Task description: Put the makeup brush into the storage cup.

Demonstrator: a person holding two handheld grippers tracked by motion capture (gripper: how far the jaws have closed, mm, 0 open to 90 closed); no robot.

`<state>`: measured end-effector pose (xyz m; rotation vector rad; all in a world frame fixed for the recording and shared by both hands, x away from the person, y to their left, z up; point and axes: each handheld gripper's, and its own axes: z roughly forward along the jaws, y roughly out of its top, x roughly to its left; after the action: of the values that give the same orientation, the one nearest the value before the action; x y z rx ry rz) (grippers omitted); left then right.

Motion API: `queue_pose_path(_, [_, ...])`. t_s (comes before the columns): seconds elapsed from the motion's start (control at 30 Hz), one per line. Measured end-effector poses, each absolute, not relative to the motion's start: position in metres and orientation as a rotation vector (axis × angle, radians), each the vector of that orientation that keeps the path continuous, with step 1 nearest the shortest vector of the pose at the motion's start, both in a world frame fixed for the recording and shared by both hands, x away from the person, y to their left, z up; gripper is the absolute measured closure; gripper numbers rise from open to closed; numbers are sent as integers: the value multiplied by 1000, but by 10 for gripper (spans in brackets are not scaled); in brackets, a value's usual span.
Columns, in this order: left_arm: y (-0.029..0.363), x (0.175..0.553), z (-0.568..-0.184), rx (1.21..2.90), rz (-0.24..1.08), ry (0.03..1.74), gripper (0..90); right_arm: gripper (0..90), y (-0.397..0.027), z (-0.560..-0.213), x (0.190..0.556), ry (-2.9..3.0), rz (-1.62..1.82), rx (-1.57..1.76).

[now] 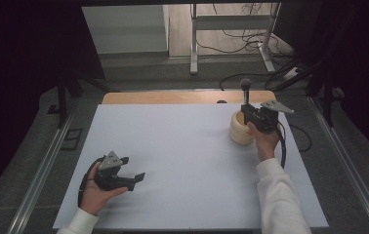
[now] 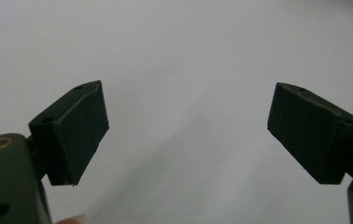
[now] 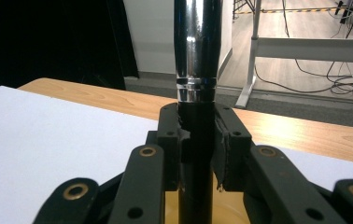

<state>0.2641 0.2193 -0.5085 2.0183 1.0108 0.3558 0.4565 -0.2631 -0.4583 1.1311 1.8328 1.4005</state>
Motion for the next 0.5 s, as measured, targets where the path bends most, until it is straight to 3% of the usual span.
queue_pose_path(0.4, [220,264,-508,2020,355,1006,131,743,-265,-462,458,1836,1392,1145])
queue_pose_path(0.5, [221,264,-507,2017,357,1008,131,503,-267,-465,459,1830,1415,1200])
